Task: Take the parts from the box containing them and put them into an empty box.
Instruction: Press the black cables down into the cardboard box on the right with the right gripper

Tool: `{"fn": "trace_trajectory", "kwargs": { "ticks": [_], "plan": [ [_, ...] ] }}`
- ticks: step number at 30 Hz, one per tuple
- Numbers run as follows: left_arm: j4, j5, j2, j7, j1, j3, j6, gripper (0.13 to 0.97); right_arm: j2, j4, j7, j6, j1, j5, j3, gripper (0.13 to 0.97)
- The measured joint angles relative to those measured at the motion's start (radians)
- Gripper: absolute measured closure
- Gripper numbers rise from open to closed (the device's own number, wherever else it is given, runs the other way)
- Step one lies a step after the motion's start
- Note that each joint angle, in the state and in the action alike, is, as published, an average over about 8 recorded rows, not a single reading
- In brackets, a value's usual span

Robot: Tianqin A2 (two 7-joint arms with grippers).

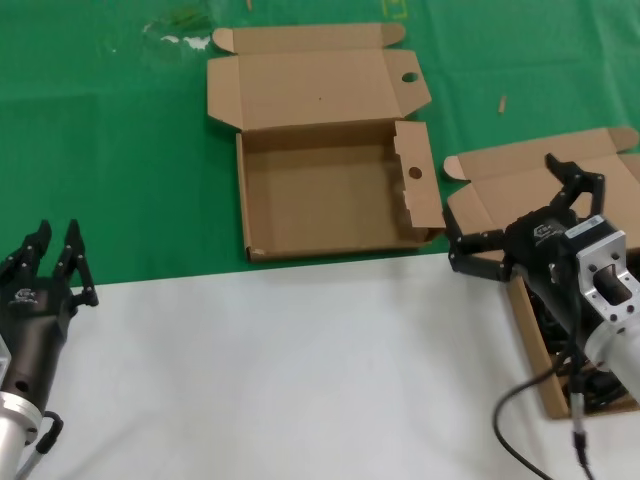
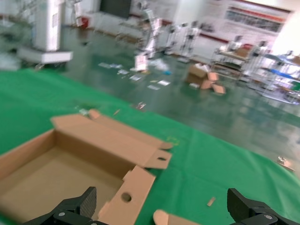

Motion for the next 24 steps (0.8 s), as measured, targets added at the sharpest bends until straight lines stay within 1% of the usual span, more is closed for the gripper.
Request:
{"fn": "trace_trajectory", "kwargs": {
  "ticks": [4,7,9,12,16,18,21,24],
  "plan": [
    [0.000,0.000,0.000,0.000,0.000,0.000,0.000,0.824,0.175,0.047,-0.093,0.035,0.062,0.157,-0.141,0.129],
    [0.000,0.000,0.000,0.000,0.000,0.000,0.000,0.875,0.290,0.072,-0.152,0.048,0.125,0.254,-0.252,0.129],
    [0.000,0.000,0.000,0.000,0.000,0.000,0.000,0.884,0.351,0.082,-0.188,0.050,0.171,0.307,-0.323,0.129],
    [0.000,0.000,0.000,0.000,0.000,0.000,0.000,0.911,0.424,0.094,-0.252,0.048,0.251,0.385,-0.430,0.129],
    [0.000,0.000,0.000,0.000,0.000,0.000,0.000,0.947,0.508,0.113,-0.364,0.040,0.378,0.502,-0.583,0.129],
    [0.000,0.000,0.000,0.000,0.000,0.000,0.000,0.948,0.543,0.123,-0.423,0.032,0.436,0.554,-0.648,0.129],
    [0.000,0.000,0.000,0.000,0.000,0.000,0.000,0.952,0.590,0.136,-0.497,0.012,0.500,0.605,-0.714,0.129],
    [0.000,0.000,0.000,0.000,0.000,0.000,0.000,0.956,0.626,0.144,-0.553,-0.015,0.540,0.628,-0.745,0.129]
  ]
}}
